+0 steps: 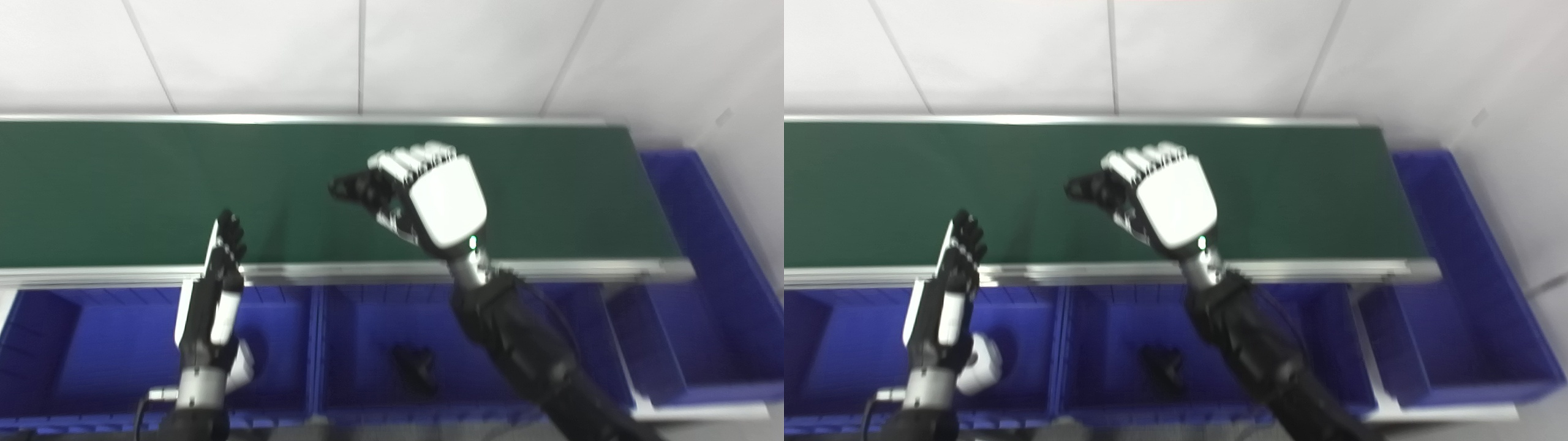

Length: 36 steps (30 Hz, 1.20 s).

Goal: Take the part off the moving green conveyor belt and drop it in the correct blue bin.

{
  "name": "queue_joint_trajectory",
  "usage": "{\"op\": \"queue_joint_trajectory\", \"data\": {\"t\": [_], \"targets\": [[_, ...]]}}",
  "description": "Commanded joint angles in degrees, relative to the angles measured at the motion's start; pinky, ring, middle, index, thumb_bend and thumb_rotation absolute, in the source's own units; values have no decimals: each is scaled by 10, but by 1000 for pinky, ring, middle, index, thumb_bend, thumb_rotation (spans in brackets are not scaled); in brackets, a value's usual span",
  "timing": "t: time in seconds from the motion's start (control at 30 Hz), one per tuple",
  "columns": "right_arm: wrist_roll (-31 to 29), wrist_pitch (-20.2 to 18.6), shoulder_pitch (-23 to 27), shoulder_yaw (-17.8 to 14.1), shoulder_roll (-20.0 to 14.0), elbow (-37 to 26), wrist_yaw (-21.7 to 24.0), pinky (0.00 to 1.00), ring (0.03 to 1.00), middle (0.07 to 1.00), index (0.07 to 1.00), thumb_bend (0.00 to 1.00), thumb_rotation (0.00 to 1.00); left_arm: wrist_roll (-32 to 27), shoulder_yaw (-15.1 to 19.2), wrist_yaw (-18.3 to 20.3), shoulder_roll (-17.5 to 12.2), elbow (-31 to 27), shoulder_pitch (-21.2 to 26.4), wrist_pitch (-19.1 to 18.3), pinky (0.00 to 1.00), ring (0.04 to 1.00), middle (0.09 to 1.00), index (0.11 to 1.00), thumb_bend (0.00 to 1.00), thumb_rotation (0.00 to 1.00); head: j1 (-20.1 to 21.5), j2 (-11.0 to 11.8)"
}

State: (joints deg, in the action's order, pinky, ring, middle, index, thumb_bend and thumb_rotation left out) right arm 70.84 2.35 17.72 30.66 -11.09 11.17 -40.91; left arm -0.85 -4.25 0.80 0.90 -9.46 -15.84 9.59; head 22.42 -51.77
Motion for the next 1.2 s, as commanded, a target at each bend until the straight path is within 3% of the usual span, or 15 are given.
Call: {"op": "queue_joint_trajectory", "data": {"t": [0.0,0.3,0.47,0.5,0.6,0.67,0.83,0.93,0.97,1.17], "targets": [[-7,1,13,-8,-2,-20,-1,245,269,394,503,523,0,4,3,-1,0,-20,10,-4,1000,1000,1000,1000,685,914,-3,6],[14,-3,-12,-1,-15,-9,-24,177,206,398,489,525,0,19,1,-8,7,-26,0,-5,1000,1000,1000,1000,714,909,-20,24],[12,5,-42,7,-20,11,-36,182,218,386,495,522,0,19,0,-8,9,-33,-7,-4,1000,1000,1000,1000,716,908,-28,28],[11,6,-46,8,-20,16,-39,192,222,435,486,527,0,19,0,-9,10,-34,-8,-3,1000,1000,1000,1000,717,910,-28,28],[16,8,-59,22,-18,59,-69,198,226,401,491,525,0,22,1,-9,8,-37,-12,-2,1000,1000,1000,1000,699,920,-31,31],[13,13,-67,30,-17,89,-89,194,221,455,482,531,0,22,1,-10,9,-39,-13,-2,1000,1000,1000,1000,690,925,-31,31],[8,18,-83,53,-22,129,-112,193,222,469,480,529,0,24,1,-11,9,-39,-15,-1,1000,1000,1000,1000,684,930,-31,32],[4,17,-89,64,-21,160,-124,192,221,390,493,520,0,24,1,-12,12,-36,-14,1,1000,1000,1000,1000,690,922,-33,32],[1,17,-90,67,-22,166,-124,194,225,429,486,524,0,25,1,-13,13,-34,-14,3,1000,1000,1000,1000,686,919,-34,32],[-16,30,-89,87,-25,213,-142,197,230,383,499,520,0,25,0,-13,18,-29,-13,8,1000,1000,1000,1000,661,918,-40,36]]}}
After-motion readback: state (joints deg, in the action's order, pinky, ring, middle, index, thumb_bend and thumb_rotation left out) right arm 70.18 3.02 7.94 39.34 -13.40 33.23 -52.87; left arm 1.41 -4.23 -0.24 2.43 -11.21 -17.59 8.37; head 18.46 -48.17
